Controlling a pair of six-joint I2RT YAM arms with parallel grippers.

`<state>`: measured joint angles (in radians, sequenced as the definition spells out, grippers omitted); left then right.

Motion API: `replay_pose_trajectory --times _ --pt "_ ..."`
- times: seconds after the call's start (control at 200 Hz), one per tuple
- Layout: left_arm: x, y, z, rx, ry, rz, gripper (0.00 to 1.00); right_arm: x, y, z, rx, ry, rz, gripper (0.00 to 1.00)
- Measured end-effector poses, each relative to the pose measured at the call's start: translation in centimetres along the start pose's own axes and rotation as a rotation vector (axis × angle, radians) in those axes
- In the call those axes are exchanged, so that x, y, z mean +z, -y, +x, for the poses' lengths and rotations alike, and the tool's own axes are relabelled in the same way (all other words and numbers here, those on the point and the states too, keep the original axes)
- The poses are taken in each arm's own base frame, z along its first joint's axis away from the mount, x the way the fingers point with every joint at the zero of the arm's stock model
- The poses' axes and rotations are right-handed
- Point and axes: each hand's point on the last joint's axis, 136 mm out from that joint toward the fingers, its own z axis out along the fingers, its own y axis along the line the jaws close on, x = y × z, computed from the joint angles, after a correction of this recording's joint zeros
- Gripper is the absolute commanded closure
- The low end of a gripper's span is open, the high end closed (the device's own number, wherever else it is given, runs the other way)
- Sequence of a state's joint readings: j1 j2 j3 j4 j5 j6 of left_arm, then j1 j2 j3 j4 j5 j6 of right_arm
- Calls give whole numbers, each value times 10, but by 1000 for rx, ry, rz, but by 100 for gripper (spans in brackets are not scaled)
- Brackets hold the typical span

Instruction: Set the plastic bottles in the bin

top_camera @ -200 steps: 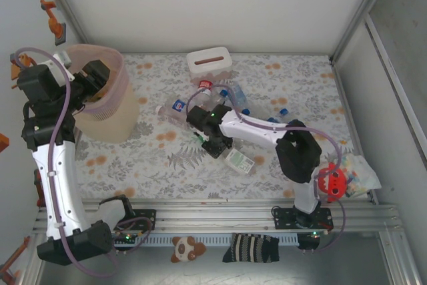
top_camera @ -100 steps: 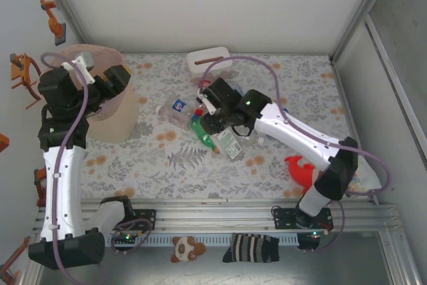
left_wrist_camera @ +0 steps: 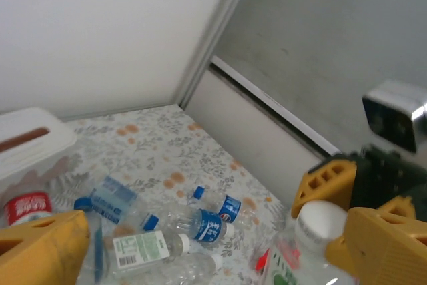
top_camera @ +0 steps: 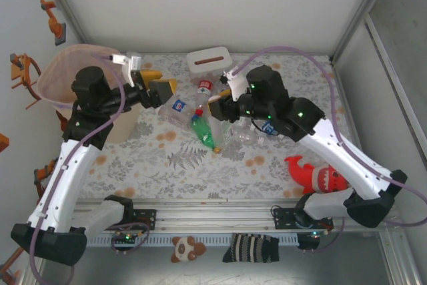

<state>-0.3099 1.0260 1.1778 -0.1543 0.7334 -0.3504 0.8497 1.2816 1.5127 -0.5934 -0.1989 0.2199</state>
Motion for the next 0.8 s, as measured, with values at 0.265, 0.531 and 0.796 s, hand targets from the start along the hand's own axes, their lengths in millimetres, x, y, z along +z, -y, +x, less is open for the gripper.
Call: replay_pose_trajectory --times 0.265,0.531,0.796 --pt "11 71 8 192 -14 283 3 -41 -35 -37 -53 141 -145 70" --pt "28 127 26 281 -91 524 3 -76 -70 -74 -92 272 -304 71" --pt "33 160 37 316 -145 666 0 -101 -88 -92 -100 352 -388 70"
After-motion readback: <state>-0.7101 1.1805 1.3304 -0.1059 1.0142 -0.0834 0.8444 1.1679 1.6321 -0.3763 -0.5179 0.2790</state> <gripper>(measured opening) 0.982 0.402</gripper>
